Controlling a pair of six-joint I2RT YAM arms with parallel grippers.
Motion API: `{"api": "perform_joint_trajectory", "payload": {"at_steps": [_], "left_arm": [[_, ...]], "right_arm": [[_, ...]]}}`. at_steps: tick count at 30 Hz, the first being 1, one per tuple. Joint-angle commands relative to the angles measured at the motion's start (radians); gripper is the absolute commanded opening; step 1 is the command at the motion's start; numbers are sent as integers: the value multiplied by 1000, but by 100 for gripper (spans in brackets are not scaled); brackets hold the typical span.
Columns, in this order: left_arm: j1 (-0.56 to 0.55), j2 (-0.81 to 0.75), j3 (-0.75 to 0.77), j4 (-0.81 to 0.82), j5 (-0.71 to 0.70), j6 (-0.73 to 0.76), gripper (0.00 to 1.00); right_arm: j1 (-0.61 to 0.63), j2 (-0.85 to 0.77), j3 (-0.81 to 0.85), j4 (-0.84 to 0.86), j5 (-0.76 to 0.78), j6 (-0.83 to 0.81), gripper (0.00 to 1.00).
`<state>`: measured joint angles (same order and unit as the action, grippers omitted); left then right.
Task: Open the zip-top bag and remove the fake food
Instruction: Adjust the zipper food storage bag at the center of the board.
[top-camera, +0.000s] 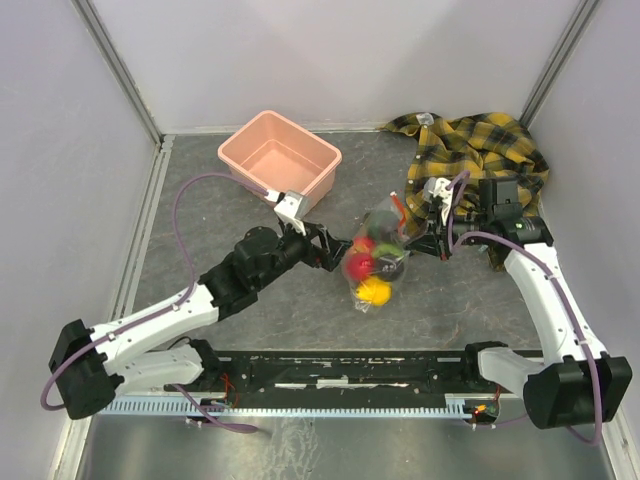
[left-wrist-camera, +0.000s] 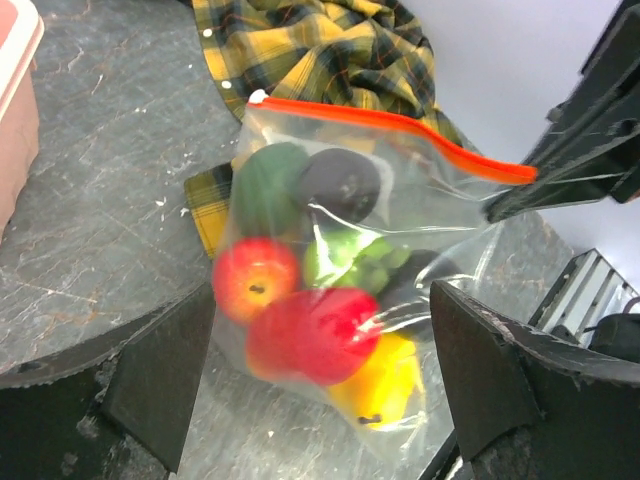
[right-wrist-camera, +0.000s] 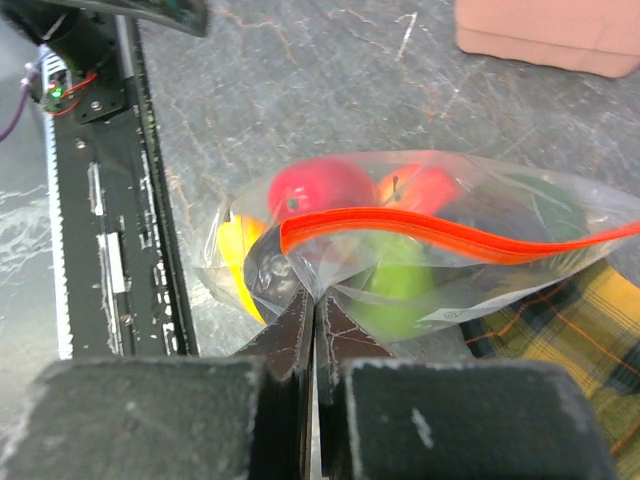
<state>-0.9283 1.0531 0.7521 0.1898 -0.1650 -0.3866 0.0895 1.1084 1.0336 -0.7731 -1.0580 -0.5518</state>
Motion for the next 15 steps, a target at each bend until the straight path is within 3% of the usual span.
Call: {"api": "perform_joint_trajectory", "payload": {"at_steps": [1,5,9,15], "left_arm": [[99,-24,-46,116,238,9,94],[201,-21,-71,159,410,-70,95],[251,-68,-117,207,473,-95,95],[266,-174,-285,399,460,-53,99]], "right_arm": [[4,45,116,-254,-140,-288,2],[56,166,344,-638,-120,-652,2],[125,324,607,-980,-64,-898,2],[226,302,653,-922,48,-842,2]]}}
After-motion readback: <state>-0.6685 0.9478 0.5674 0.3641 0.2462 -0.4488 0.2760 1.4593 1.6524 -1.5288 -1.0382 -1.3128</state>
